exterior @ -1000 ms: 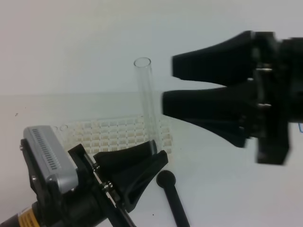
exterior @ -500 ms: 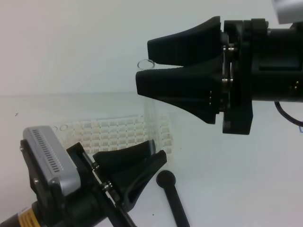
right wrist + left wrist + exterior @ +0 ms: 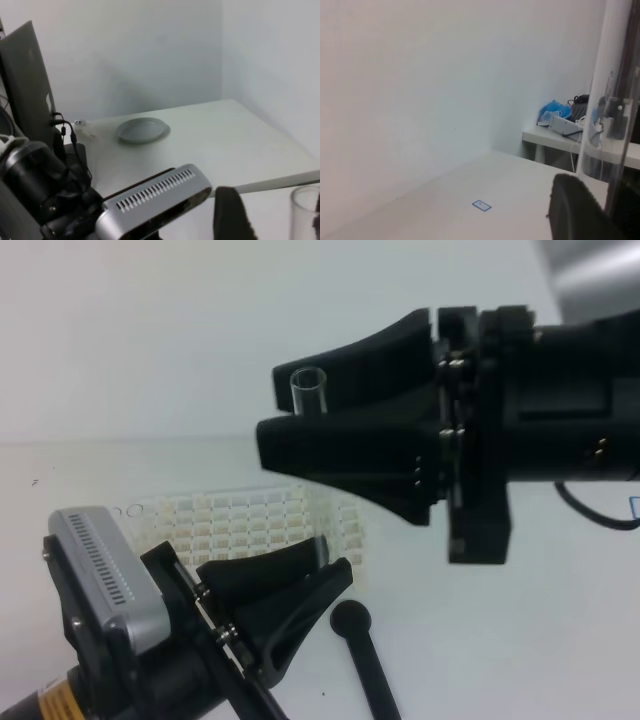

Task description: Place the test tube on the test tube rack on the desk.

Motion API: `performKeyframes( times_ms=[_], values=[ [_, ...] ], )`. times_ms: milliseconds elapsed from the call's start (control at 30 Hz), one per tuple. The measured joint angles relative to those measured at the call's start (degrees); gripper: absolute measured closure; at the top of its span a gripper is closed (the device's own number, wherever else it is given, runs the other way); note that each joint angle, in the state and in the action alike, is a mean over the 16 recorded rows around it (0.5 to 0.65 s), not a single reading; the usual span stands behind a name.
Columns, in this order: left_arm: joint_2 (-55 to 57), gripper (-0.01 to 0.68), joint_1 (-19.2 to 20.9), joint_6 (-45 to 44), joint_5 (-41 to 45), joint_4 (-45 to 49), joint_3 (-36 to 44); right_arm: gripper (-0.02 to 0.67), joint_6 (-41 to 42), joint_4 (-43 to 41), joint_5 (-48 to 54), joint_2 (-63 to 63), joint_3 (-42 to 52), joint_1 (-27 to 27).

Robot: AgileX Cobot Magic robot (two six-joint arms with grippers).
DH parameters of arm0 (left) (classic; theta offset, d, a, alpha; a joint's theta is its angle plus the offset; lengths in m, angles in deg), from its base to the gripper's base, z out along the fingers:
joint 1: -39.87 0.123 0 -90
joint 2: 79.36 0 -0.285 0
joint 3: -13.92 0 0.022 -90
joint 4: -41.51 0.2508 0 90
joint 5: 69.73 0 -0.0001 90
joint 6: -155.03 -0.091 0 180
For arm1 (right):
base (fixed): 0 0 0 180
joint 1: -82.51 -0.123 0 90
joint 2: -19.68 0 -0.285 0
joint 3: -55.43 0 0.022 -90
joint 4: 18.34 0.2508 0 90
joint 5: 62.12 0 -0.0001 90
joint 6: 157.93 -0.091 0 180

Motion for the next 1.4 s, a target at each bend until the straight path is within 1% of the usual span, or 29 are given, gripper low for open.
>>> performKeyframes(
  times_ms=[200, 633, 800, 933, 1133, 1300, 1400],
  values=[
    [0.0, 0.572, 0.0, 0.0, 0.6, 0.0, 0.0, 0.323, 0.1, 0.4, -0.7, 0.6, -0.2, -1.3],
    [0.0, 0.565, -0.1, 0.5, 1.2, -0.9, 0.0, 0.493, 1.8, 1.0, -2.1, 0.8, -0.5, -1.7],
    [0.0, 0.559, -0.2, 1.5, 1.7, -1.9, 0.1, 0.526, 2.6, 1.0, -2.8, 0.9, -0.6, -1.7],
    [-0.1, 0.526, -0.2, 2.6, 2.6, -3.0, 0.1, 0.530, 3.0, 1.0, -3.2, 1.1, -0.7, -1.7],
    [-1.2, 0.436, -0.2, 3.7, 5.5, -3.8, 0.1, 0.530, 3.0, 1.0, -3.5, 1.2, -0.7, -1.7],
    [-4.6, 0.370, -0.2, 3.9, 11.3, -4.5, 0.1, 0.530, 3.7, 1.0, -4.6, 1.3, -0.7, -1.7],
    [-8.1, 0.361, -0.1, 3.6, 16.5, -4.8, 0.1, 0.530, 4.3, 1.1, -6.1, 1.3, -0.7, -1.7]
  ],
)
